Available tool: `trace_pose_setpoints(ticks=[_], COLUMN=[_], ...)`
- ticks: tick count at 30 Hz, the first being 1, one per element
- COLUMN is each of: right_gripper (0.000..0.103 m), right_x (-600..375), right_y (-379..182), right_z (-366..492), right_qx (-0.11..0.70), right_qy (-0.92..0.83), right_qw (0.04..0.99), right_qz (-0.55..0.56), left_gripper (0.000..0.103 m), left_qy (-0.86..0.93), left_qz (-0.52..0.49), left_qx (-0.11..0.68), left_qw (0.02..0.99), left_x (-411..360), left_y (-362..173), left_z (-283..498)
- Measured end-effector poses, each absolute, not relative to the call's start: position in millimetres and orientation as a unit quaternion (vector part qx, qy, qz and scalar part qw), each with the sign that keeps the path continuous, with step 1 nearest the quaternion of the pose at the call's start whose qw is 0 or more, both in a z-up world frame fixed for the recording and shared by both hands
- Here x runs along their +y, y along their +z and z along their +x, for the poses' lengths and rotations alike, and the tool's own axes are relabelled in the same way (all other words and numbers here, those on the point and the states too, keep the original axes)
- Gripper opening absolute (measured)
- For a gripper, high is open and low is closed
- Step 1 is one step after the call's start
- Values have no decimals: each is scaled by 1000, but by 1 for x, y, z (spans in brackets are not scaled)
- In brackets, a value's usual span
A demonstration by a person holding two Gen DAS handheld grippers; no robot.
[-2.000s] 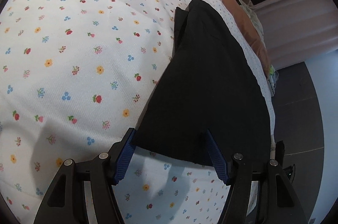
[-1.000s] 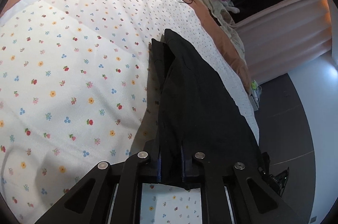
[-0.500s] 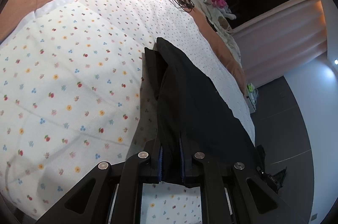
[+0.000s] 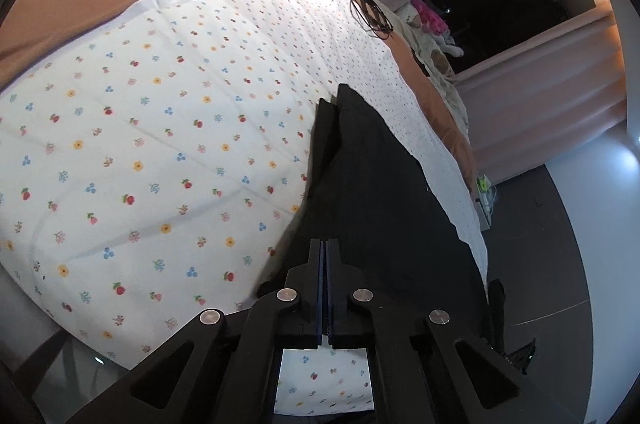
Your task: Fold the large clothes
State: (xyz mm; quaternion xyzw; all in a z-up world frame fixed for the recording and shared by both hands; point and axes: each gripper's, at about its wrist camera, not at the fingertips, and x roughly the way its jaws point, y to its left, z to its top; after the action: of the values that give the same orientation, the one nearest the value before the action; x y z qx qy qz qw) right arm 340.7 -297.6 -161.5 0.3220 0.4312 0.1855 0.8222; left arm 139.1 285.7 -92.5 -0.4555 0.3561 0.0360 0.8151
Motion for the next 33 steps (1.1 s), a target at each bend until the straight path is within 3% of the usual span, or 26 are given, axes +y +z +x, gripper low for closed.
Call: trace_pose_setpoints(ticks=[4,6,8,9,10,15,20,22,25,33], right_gripper=[17,36,44,48,51,52,52,52,52,51], right_x=[-305,-313,-324,-329,-336,-343,-314,-296,-262,-168], right_y=[-178,-181,-178,-176,-172,-144,-120,-114,-111,-111], right_z=[342,339,333,330,325,305,299,299,304,312], right_qx=[457,464,467,465,460,439,429,429,436,461], right_qy=[161,138,110,101,92,69,91,110,144,233], right_qw=[809,810,816,820,824,854,875,876,872,848], right_qz=[332,331,323,319,317,270,206,193,171,118], left_gripper=[0,7,39,71,89,91,84,75,70,65], left_qy=[46,36,25,28,29,9,9,9,9,12], left_qz=[-455,-460,-460,-457,-456,-481,-489,-498,-504,-507], left_qx=[372,382,387,385,378,369,381,386,393,395], left_qw=[808,801,799,801,805,795,785,776,769,766], left_x=[290,288,284,283,282,278,272,272,270,267], left_y=[-102,-108,-110,-110,-111,-122,-135,-140,-148,-153], left_z=[135,135,137,136,129,134,143,146,149,161])
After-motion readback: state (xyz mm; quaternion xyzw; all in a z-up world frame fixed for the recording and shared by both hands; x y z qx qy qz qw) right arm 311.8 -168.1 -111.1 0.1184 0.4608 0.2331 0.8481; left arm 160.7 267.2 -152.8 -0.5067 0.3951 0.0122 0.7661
